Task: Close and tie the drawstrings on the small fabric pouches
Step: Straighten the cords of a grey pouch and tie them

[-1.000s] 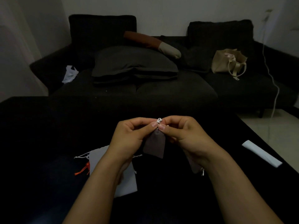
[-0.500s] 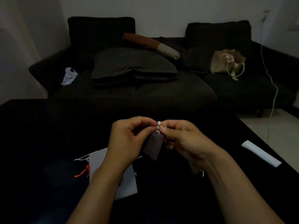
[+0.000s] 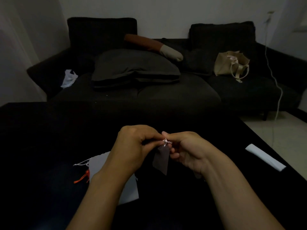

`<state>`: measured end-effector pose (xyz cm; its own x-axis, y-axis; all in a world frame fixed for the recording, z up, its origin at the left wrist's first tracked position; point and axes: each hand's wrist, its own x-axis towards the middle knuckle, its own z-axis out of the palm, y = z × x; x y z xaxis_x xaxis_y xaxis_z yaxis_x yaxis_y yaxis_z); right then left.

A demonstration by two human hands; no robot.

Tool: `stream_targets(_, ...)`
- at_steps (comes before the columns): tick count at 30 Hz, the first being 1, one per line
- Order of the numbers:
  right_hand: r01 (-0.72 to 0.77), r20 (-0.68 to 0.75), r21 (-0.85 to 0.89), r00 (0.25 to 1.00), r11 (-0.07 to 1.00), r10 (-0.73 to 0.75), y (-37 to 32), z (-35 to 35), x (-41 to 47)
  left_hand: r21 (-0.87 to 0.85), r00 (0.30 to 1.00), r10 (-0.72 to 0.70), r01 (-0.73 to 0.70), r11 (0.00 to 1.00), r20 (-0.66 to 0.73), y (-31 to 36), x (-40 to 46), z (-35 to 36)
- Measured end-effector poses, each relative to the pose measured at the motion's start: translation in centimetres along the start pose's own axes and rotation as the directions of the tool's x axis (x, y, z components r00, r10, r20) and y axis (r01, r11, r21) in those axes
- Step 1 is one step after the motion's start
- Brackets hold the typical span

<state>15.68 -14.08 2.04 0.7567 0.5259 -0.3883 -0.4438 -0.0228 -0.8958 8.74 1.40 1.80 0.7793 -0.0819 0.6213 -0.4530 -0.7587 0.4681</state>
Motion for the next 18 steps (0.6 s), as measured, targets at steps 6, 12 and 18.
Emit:
stream_targets(6, 0.031, -0.084, -0.138, 0.996, 0.99, -0.043, -0.09, 0.49, -0.09, 0.125, 0.998, 0.016, -0.023, 0.992, 0.064, -0.01, -0.06, -0.3)
stream_targets(12, 0.022, -0.068, -0.22, 0.997, 0.975, -0.038, 0.25, 0.57, 0.08, 0.115, 0.961, -0.176, 0.154, 0.981, 0.211, 0.17, -0.17, -0.47)
stream_targets(18, 0.081, -0.058, -0.203, 0.994, 0.976, -0.095, -0.57, 0.52, -0.42, -0.079, 0.942, -0.289, 0.306, 0.949, 0.172, 0.06, -0.52, -0.11)
